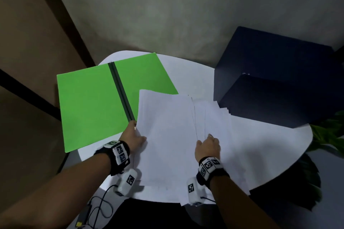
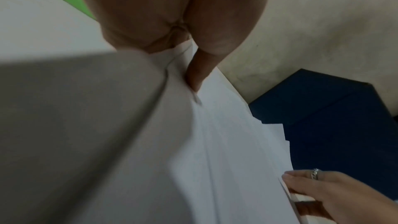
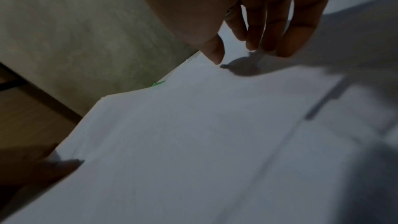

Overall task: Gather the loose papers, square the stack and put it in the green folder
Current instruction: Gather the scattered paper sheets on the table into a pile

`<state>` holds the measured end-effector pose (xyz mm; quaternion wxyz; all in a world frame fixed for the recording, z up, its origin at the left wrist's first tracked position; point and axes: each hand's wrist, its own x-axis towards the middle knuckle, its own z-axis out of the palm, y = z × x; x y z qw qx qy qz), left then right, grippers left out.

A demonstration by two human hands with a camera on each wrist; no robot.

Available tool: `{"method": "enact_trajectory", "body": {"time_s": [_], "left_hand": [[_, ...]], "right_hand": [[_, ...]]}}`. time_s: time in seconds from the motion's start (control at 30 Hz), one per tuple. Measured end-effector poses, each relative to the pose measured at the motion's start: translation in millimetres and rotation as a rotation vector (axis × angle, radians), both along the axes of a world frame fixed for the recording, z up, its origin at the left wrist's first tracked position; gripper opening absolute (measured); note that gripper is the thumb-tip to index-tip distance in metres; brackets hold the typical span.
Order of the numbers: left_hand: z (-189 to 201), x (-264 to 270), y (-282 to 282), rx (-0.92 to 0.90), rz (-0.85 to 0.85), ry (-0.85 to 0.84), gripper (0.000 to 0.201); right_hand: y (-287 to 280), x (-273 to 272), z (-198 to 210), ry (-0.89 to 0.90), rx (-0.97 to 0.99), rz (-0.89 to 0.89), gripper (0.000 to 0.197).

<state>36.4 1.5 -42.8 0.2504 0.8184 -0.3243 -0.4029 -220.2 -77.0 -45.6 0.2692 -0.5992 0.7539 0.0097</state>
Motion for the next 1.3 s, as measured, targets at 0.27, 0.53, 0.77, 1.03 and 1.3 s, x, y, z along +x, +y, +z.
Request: {"method": "enact_trajectory", "body": {"time_s": [0.27, 0.53, 0.77, 1.03, 1.3], "left_hand": [[19.7, 70.8, 23.2, -0.199, 0.050, 0.015, 0.052], [35.5, 82.6, 36.0, -0.284, 0.177, 0.314, 0.051], [44.0, 73.3, 40.2, -0.290, 0.138, 0.394, 0.048], [45.7, 73.3, 40.8, -0.323, 0.190, 0.461, 0.055], [48.2, 77.7, 40.2, -0.341, 0.195, 0.468, 0.055]], "right_hand": [[-20.4, 11.0, -0.7, -0.169, 0.110, -0.057, 0.029], [-2.9, 43.1, 0.5, 0.105, 0.108, 0.003, 0.095], [-15.1, 41.7, -1.5, -0.150, 0.198, -0.071, 0.047], [-29.0, 27.8, 12.3, -0.070, 0.160, -0.068, 0.037], [-17.5, 36.7, 9.9, -0.120, 0.125, 0.012, 0.014]]}}
